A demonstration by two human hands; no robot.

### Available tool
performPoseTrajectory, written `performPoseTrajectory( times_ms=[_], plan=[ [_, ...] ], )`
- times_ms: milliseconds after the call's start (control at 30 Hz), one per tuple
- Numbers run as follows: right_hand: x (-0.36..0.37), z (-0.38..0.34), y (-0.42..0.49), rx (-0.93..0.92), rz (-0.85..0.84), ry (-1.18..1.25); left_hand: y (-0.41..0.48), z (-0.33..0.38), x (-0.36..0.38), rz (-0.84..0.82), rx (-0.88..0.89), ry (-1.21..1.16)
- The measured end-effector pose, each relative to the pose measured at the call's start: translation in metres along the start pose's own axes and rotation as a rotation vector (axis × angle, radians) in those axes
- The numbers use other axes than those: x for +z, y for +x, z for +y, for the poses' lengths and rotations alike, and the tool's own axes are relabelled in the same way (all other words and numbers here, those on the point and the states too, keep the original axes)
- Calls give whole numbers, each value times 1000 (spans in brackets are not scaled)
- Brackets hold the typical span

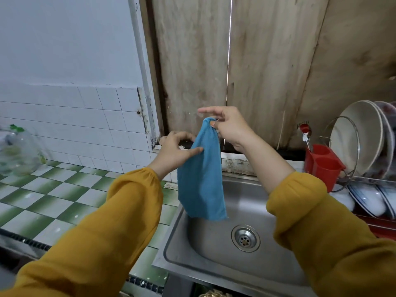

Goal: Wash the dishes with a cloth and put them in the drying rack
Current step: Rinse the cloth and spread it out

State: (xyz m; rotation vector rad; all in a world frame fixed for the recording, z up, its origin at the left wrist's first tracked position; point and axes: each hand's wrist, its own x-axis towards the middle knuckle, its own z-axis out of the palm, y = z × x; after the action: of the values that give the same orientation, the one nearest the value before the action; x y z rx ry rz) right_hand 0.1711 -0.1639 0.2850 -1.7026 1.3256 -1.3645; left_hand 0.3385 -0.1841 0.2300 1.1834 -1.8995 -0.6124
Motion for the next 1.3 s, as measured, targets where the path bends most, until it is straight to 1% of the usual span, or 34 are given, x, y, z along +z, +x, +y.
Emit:
performPoseTrajectory(
  times_ms=[67, 133, 200, 233, 333, 367, 400, 467, 533, 600, 633, 700, 733, 800, 833, 867, 933, 967, 1000, 1033, 1067, 1100, 1133, 1167, 1200, 1300],
  plan=[
    [-3, 3, 1, 0, -10, 31, 3, 0, -5, -73, 10, -85],
    [-3, 6, 3, 25, -40, 63, 6, 2, -12, -208, -14, -165],
    [-2, 7, 2, 49, -91, 86, 6, 8, -15, -326, -45, -226],
    [-3, 7, 1, 39, -139, 79, 6, 10, -16, -348, -54, -255],
    [-17, 12, -2, -31, -317, -96, 8, 10, -14, -301, -30, -353],
    [-20, 16, -4, -28, -328, -140, 8, 13, -14, -277, -5, -391],
    [-21, 21, -6, 4, -303, -131, 8, 16, -15, -261, 27, -423],
    [-16, 38, -11, 131, -261, 53, 11, 24, -16, -245, 81, -466],
    [-4, 62, -22, 246, -365, 261, 15, 32, -19, -239, 94, -507],
    [11, 85, -32, 316, -465, 266, 19, 39, -23, -244, 91, -542],
    [18, 92, -38, 325, -478, 253, 22, 40, -26, -240, 77, -543],
    [29, 98, -44, 315, -448, 328, 29, 40, -28, -211, 19, -557],
    [32, 98, -46, 318, -433, 435, 34, 37, -29, -169, -40, -582],
    [36, 90, -51, 372, -404, 759, 41, 23, -31, -113, -249, -681],
    [39, 86, -53, 389, -387, 893, 42, 13, -33, -135, -394, -761],
    [40, 85, -53, 396, -351, 967, 40, 3, -32, -172, -532, -857],
    [44, 80, -50, 424, -238, 988, 33, -23, -25, -165, -749, -1024],
    [44, 79, -48, 447, -178, 966, 26, -34, -19, -154, -856, -1051],
    [44, 77, -45, 473, -134, 929, 18, -42, -11, -176, -964, -1039],
    [44, 76, -43, 504, -105, 884, 10, -49, -4, -250, -1046, -992],
    [44, 76, -40, 536, -93, 835, 1, -52, 1, -351, -1076, -943],
    [45, 77, -40, 564, -83, 796, -7, -52, 5, -433, -1064, -898],
    [45, 78, -39, 593, -67, 760, -12, -53, 8, -470, -1025, -862],
    [45, 80, -38, 621, -56, 736, -15, -52, 10, -457, -963, -829],
    [44, 82, -37, 653, -60, 721, -16, -50, 11, -403, -900, -809],
    [38, 81, -39, 788, -85, 643, -17, -48, 13, -168, -770, -809]
  ],
)
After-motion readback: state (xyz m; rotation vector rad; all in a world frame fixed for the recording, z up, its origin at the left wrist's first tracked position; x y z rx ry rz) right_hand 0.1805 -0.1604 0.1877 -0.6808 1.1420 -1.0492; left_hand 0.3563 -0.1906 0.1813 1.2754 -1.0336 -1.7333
